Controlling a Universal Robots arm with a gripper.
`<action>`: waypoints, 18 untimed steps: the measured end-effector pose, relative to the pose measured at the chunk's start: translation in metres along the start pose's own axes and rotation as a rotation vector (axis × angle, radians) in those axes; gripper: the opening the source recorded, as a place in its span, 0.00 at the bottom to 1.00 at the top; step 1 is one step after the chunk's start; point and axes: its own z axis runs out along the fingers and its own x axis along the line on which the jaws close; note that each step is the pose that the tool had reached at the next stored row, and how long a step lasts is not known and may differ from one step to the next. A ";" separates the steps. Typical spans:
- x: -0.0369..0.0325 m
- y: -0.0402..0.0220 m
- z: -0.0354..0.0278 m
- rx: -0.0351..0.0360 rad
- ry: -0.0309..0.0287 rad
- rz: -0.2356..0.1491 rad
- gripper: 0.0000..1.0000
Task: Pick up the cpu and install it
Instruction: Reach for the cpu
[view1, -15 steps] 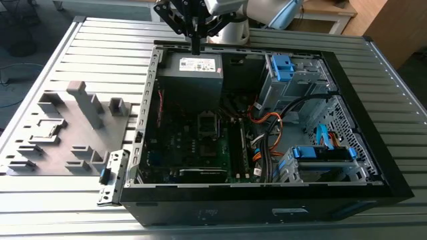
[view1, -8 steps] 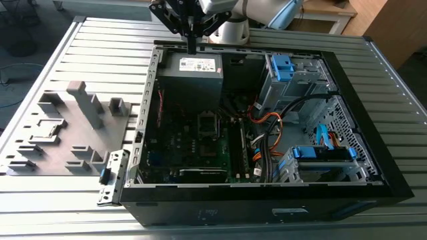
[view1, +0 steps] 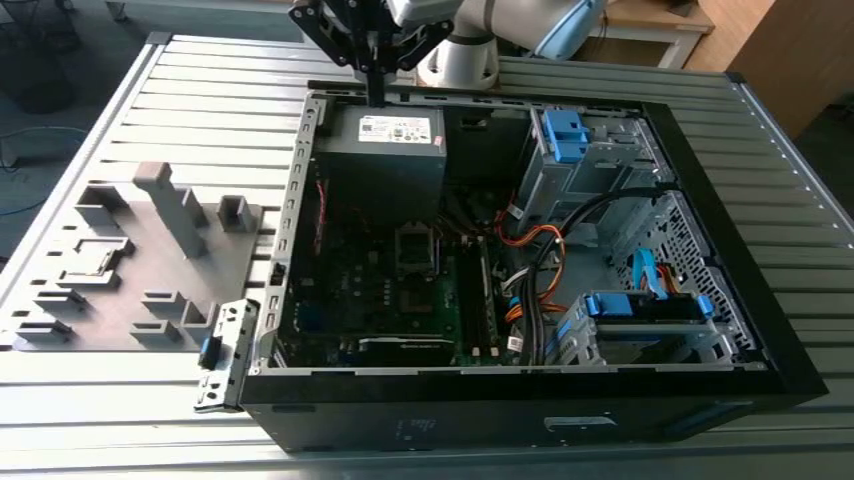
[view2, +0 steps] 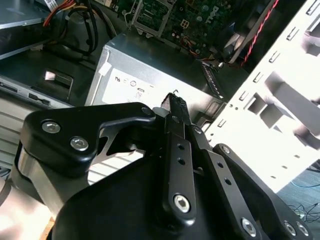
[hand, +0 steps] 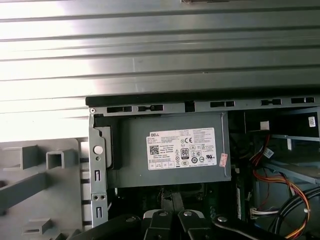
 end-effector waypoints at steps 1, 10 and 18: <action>0.0012 0.0003 0.0001 -0.0001 0.0000 0.000 0.11; 0.0130 0.0032 0.0007 -0.0002 -0.0001 0.000 0.11; 0.0263 0.0062 0.0011 -0.0001 0.0000 0.000 0.11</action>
